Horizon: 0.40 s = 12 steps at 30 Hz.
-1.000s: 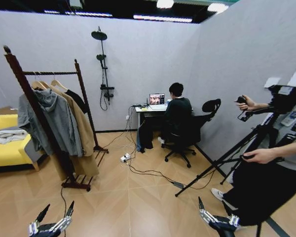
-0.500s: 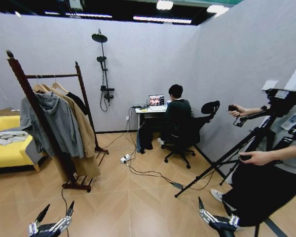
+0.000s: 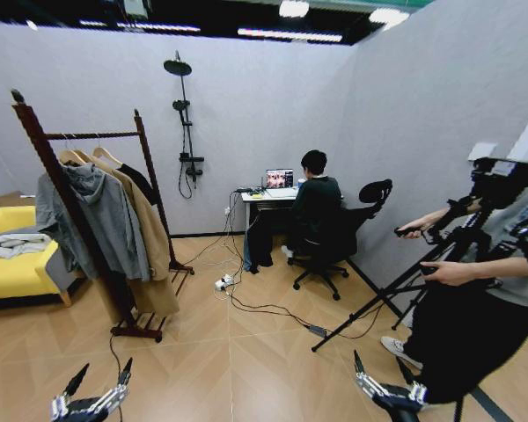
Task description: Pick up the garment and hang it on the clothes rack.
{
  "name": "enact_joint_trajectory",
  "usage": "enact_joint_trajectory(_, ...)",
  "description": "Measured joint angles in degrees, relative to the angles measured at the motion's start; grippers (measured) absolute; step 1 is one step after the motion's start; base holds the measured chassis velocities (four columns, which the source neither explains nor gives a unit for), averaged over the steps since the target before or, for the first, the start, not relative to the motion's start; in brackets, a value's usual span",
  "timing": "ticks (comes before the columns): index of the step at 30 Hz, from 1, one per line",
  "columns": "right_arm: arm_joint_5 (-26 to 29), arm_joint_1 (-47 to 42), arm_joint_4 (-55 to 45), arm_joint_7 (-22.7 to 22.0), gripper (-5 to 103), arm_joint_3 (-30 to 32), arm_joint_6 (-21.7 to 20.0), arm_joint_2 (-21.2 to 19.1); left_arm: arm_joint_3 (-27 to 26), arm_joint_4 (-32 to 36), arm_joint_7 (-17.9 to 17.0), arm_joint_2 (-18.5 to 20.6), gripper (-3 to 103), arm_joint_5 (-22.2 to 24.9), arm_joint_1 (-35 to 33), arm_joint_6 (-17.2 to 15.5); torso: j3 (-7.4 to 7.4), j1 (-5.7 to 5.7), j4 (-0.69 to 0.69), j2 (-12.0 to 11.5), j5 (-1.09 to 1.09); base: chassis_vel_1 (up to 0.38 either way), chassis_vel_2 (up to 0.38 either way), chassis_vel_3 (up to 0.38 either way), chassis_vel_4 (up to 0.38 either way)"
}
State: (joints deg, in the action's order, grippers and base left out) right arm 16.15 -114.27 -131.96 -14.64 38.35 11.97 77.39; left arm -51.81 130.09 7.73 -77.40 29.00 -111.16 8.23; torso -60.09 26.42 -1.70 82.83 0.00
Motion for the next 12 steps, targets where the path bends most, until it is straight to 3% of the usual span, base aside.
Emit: enact_joint_trajectory(12, 0.0, 0.0, 0.0, 0.0, 100, 0.0, 0.0, 0.0, 0.0, 0.0, 0.0, 0.0, 100, 0.0, 0.0, 0.0, 0.07, -0.07, 0.0, -0.1, 0.0, 0.0, 0.0, 0.0, 0.0)
